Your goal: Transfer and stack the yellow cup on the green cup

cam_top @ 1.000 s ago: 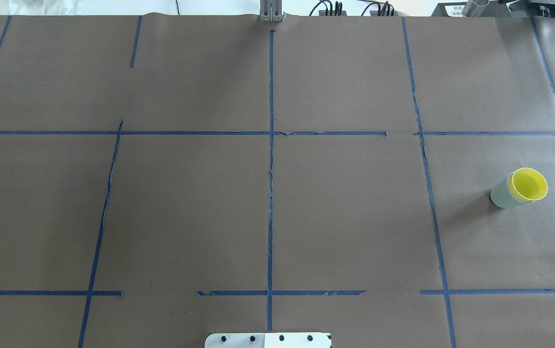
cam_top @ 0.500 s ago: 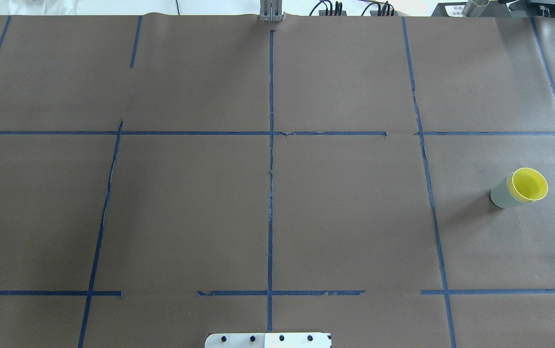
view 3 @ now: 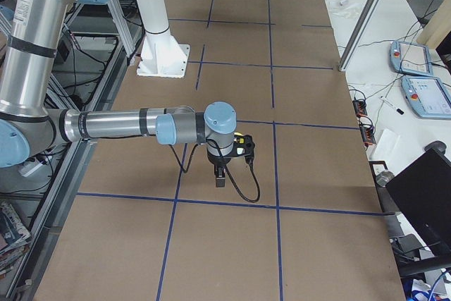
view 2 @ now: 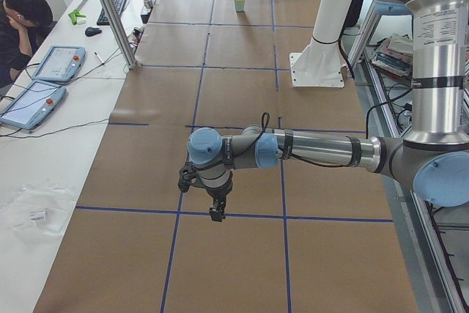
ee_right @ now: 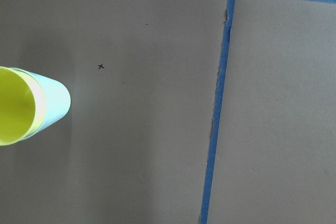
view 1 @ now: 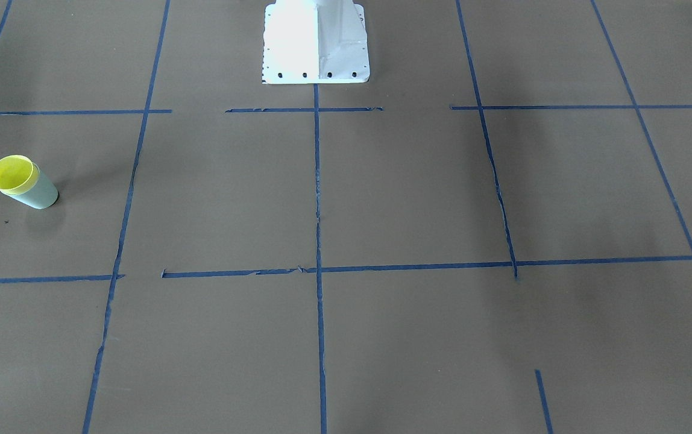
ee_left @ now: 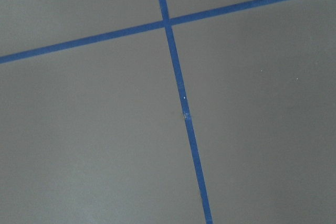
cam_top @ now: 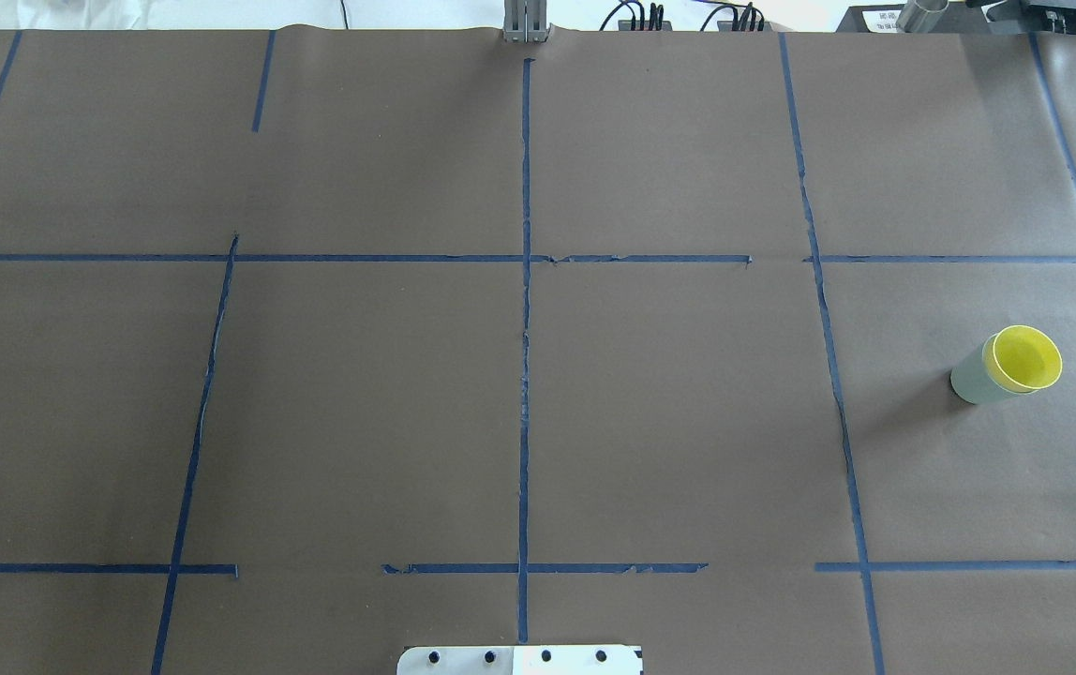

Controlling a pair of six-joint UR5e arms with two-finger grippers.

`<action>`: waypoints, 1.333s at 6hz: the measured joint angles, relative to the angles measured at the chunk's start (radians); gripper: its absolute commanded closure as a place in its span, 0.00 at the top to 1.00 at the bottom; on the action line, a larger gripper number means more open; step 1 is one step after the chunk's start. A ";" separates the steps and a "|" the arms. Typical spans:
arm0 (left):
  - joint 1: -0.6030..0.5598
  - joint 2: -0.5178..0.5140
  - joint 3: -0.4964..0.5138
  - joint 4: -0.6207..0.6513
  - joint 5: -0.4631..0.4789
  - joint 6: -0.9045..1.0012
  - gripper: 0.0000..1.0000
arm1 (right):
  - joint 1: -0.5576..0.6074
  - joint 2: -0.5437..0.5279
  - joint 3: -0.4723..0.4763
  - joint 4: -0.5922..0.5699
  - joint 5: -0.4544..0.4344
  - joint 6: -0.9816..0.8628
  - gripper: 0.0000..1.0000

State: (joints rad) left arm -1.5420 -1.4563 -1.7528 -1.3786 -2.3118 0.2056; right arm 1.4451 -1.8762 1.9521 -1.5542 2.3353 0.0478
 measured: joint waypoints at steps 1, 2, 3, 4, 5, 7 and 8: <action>-0.001 0.014 -0.003 0.001 0.004 -0.001 1.00 | 0.000 0.000 0.000 0.002 0.000 0.001 1.00; -0.001 0.020 -0.006 0.000 0.006 0.000 1.00 | 0.000 0.000 -0.001 0.003 0.000 0.001 1.00; -0.001 0.021 -0.008 0.000 0.007 0.000 1.00 | 0.000 0.000 -0.001 0.003 0.001 0.002 1.00; -0.001 0.022 -0.009 0.000 0.008 0.001 1.00 | 0.000 -0.001 -0.001 0.004 0.001 0.002 1.00; -0.001 0.022 -0.010 0.000 0.008 0.001 1.00 | 0.000 -0.002 -0.001 0.004 0.001 0.003 1.00; 0.000 0.022 0.003 -0.002 0.008 0.001 1.00 | 0.000 -0.003 0.000 0.005 0.004 0.002 1.00; -0.001 0.023 0.007 -0.001 0.008 0.001 1.00 | 0.000 -0.004 0.000 0.005 0.004 0.002 1.00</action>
